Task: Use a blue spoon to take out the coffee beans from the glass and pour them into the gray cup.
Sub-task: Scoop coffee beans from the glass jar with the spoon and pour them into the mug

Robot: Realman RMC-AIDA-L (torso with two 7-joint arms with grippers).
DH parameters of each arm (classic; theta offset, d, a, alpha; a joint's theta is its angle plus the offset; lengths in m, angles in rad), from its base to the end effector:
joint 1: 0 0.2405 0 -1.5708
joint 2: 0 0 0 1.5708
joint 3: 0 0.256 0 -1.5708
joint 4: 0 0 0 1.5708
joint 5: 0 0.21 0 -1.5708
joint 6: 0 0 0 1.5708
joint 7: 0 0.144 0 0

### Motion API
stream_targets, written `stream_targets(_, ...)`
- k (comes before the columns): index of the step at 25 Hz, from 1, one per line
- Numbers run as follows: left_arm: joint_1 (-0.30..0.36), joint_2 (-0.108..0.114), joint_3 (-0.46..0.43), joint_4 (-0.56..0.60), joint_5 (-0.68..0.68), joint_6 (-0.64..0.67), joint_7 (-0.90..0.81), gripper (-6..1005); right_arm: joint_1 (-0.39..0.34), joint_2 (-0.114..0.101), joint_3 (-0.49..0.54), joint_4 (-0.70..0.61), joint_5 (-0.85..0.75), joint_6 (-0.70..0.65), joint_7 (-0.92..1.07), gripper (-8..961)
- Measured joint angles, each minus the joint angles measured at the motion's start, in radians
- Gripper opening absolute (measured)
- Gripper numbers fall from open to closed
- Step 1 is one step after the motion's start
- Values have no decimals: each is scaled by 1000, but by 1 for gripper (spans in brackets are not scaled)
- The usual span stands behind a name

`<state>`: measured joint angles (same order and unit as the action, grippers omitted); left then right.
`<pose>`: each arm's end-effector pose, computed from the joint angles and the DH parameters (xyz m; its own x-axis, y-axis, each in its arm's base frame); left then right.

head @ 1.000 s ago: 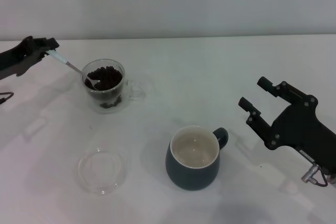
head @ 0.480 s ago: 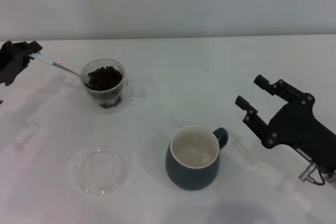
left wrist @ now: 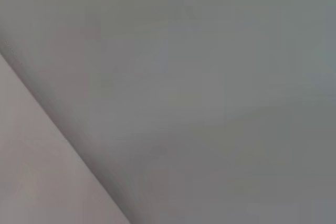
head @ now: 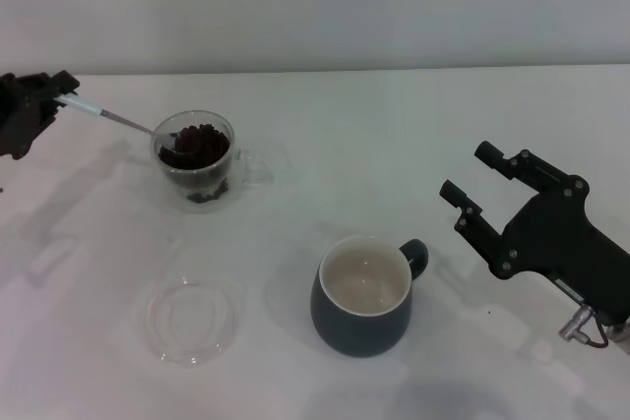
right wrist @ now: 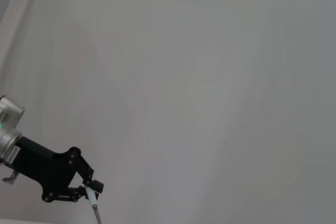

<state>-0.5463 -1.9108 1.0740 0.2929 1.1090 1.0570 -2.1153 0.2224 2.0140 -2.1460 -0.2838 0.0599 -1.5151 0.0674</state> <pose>-0.3107 0.3900 0.0383 -0.2573 0.5933 0.7627 0.9295 -0.0639 0.3633 0.2945 0.2424 -0.0330 0.7443 0.3265 -0.5826 -0.3199 -0.5915 -0.7401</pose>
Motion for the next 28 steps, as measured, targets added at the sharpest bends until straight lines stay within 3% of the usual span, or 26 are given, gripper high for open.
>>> stream_targets(14,-11,-1,9,6,62,151,10,132,-2,0,26,5,9,-2,-1,495)
stream_targets(28,-56,-32,31,10,184,311,19,132,-2,1,65,14,40,3,-16,494)
